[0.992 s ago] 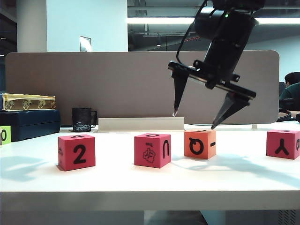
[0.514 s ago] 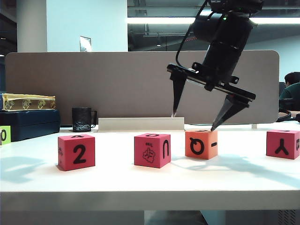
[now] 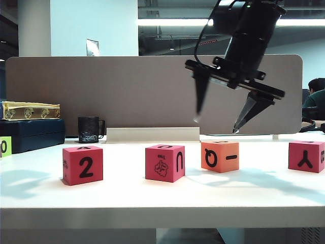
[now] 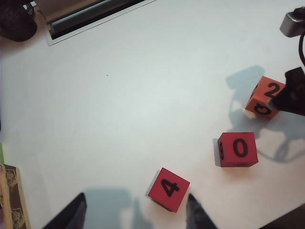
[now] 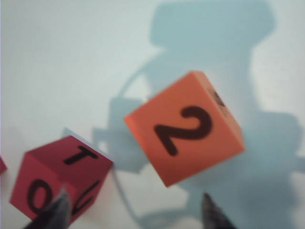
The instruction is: Select the appropriate blocks from the scattered letter blocks on the table and arrange them in a row to spell out "2024".
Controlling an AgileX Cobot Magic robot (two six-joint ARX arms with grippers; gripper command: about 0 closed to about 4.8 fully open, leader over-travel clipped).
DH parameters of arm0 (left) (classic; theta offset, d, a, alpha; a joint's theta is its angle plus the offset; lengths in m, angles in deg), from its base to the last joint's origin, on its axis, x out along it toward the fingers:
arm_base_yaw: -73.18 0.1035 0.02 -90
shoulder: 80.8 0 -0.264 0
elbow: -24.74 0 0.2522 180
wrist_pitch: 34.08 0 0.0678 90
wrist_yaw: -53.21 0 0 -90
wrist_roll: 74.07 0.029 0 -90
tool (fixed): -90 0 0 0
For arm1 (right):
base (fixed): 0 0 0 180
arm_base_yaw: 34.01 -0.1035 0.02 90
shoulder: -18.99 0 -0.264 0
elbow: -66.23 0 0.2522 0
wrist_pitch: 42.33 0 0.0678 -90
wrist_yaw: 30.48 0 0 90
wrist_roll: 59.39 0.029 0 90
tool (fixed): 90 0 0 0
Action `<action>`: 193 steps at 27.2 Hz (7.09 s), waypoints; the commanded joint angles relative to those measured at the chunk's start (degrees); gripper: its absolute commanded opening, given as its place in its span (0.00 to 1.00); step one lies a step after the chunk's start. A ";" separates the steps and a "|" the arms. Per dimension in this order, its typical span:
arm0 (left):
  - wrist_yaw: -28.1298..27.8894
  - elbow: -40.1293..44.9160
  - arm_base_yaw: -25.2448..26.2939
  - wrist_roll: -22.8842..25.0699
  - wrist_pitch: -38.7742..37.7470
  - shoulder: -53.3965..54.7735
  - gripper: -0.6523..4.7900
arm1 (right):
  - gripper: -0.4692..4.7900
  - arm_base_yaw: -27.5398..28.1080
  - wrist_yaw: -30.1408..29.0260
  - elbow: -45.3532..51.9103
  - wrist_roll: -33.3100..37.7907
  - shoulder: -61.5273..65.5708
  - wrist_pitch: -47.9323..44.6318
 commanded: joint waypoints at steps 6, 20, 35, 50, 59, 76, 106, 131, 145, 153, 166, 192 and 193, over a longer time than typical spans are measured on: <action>0.04 -0.11 0.00 0.15 0.13 -0.22 0.60 | 0.47 -0.22 2.49 -0.09 -2.10 0.28 1.70; 0.00 -0.13 0.00 1.25 0.26 -0.24 0.60 | 0.16 -0.07 9.03 -0.09 -7.76 2.12 5.46; -0.04 -0.13 0.00 1.70 0.17 -0.24 0.60 | 0.10 -0.04 10.12 -0.09 -8.57 7.41 0.52; -0.17 -0.13 0.00 2.75 0.20 -0.24 0.60 | 0.09 3.74 10.34 -0.09 -9.35 7.91 -10.40; -0.17 -0.13 0.00 2.80 0.28 -0.24 0.60 | 0.09 3.74 5.68 -0.11 -9.18 8.15 -14.29; -0.15 -0.13 0.00 2.97 1.77 -0.24 0.60 | 0.79 3.17 0.76 -10.19 -12.98 7.45 -7.89; 0.02 -0.20 0.00 2.93 1.86 -0.24 0.60 | 0.92 1.18 2.40 -10.16 -27.34 13.94 -5.97; 0.04 -0.20 0.00 2.97 2.16 -0.22 0.60 | 0.36 0.85 1.90 -10.23 -25.55 8.94 3.91; 0.04 -0.20 0.00 2.97 1.29 -0.24 0.60 | 0.36 -2.73 -1.64 -10.03 -25.24 7.32 15.52; 0.04 -0.20 0.00 2.95 0.61 -0.24 0.60 | 0.36 -2.89 -2.14 -9.73 -25.20 7.45 16.50; 0.04 -0.20 0.00 2.95 0.33 -0.24 0.60 | 0.36 -5.99 -2.10 -9.73 -23.69 7.98 9.03; 0.02 -0.20 0.00 2.97 0.22 -0.24 0.60 | 0.56 -6.05 -0.87 -10.01 -21.05 11.93 6.67; 0.02 -0.20 0.00 2.97 0.22 -0.24 0.60 | 0.58 -6.05 -0.96 -10.01 -21.05 11.93 6.93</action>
